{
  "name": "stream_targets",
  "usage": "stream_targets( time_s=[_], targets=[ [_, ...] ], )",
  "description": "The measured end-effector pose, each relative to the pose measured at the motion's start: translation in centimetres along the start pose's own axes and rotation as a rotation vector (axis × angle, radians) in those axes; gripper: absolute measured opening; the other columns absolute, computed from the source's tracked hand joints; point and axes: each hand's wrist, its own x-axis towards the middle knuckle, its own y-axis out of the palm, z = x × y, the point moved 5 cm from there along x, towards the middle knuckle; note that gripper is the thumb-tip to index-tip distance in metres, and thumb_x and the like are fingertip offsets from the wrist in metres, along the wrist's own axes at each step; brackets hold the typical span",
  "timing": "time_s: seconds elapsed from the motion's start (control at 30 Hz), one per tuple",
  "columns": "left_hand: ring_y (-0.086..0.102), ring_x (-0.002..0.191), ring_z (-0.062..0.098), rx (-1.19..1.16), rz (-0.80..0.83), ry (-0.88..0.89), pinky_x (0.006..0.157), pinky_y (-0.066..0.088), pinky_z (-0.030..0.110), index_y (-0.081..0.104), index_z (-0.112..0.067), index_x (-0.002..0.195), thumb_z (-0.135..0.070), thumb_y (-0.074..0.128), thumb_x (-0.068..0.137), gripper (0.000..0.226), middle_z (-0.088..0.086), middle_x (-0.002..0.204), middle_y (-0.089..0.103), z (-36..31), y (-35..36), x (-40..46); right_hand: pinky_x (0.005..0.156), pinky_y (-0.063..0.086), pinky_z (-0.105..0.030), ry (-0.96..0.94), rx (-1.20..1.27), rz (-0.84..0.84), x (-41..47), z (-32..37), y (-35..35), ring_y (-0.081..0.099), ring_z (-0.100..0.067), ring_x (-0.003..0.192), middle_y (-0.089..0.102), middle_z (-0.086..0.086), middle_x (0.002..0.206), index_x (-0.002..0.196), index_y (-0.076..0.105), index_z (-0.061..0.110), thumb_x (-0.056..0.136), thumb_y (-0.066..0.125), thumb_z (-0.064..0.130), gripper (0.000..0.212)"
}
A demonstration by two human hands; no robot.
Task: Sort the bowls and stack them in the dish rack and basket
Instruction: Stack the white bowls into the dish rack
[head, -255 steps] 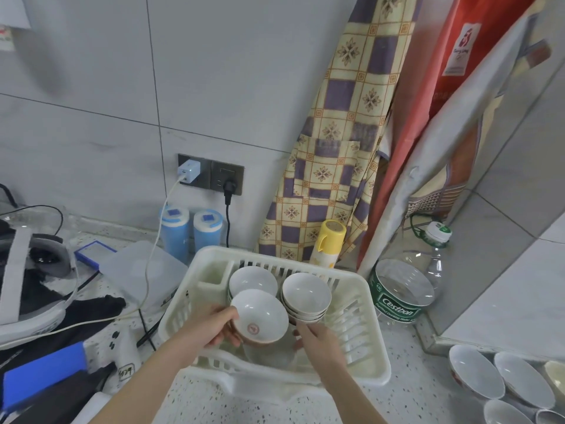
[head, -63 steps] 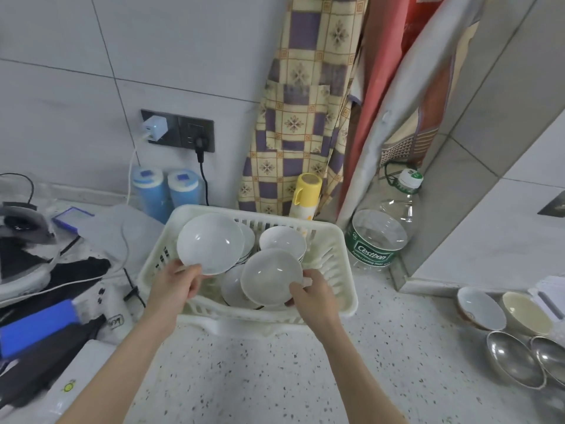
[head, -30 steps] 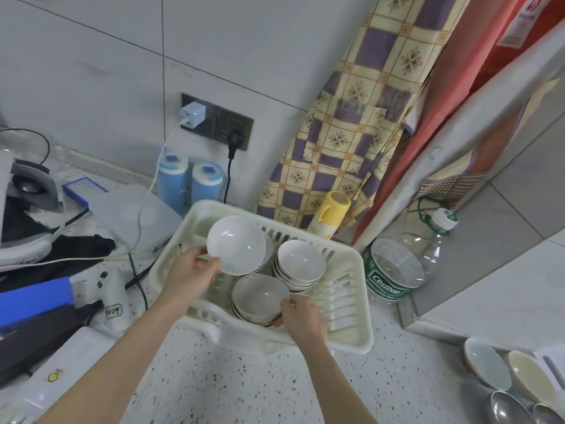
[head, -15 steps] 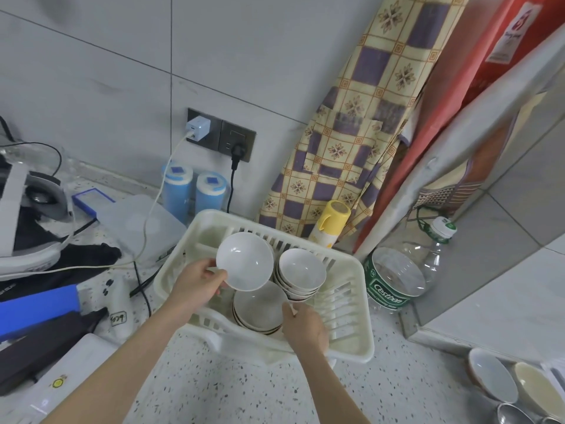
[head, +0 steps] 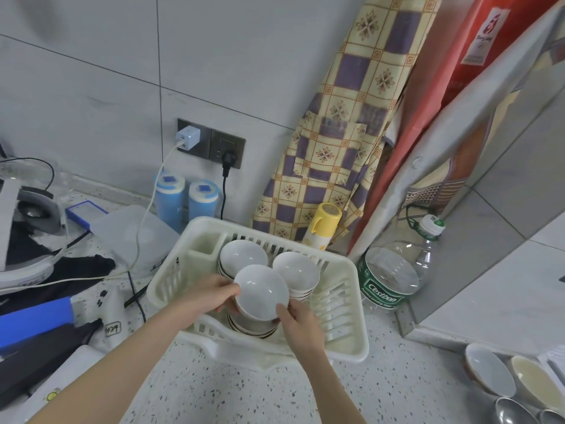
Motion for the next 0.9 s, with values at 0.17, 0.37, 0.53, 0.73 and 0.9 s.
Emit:
stream_targets(
  time_s=[0.17,0.37,0.53,0.73,0.9],
  targets=[
    [0.049,0.047,0.006,0.031,-0.054,0.042,0.054,0.037,0.025,0.060,-0.036,0.091,-0.038,0.061,0.082,0.009,-0.013,0.047,0.058,0.5,0.1,0.5,0.062,0.035,-0.032,0.075,0.184,0.069,0.7,-0.6,0.2,0.046,-0.013,0.064,0.052,0.009,0.060,0.073,0.060,0.010,0.073,0.049,0.030,0.023],
    [0.058,0.080,-0.003,0.209,-0.166,0.133,0.068,0.046,0.027,0.050,-0.047,0.112,-0.052,0.057,0.084,0.030,-0.024,0.089,0.060,1.0,0.1,0.7,0.067,0.038,-0.033,0.131,0.249,0.079,0.8,-1.1,0.2,0.051,-0.016,0.070,0.063,-0.009,0.074,0.084,0.065,-0.002,0.079,0.053,0.022,0.027],
    [0.058,0.078,-0.006,0.283,-0.220,0.174,0.060,0.042,0.024,0.055,-0.046,0.109,-0.060,0.054,0.085,0.027,-0.024,0.087,0.063,1.1,0.1,0.7,0.067,0.036,-0.031,0.157,0.268,0.097,0.8,-1.1,0.2,0.050,-0.015,0.072,0.067,-0.024,0.096,0.092,0.067,-0.003,0.082,0.055,0.017,0.026],
    [0.060,0.076,-0.004,0.366,-0.266,0.169,0.059,0.044,0.022,0.062,-0.042,0.107,-0.057,0.054,0.087,0.026,-0.022,0.083,0.065,1.2,0.2,1.1,0.066,0.038,-0.031,0.156,0.255,0.111,0.8,-1.2,0.2,0.052,-0.015,0.071,0.071,-0.021,0.086,0.089,0.071,0.003,0.082,0.055,0.018,0.023],
    [0.059,0.078,-0.002,0.438,-0.262,0.158,0.062,0.046,0.021,0.061,-0.041,0.111,-0.056,0.054,0.088,0.028,-0.023,0.084,0.059,1.5,0.3,1.4,0.067,0.038,-0.032,0.155,0.271,0.122,0.8,-1.2,0.3,0.051,-0.016,0.070,0.069,-0.022,0.078,0.091,0.071,0.002,0.080,0.055,0.017,0.025]
  ],
)
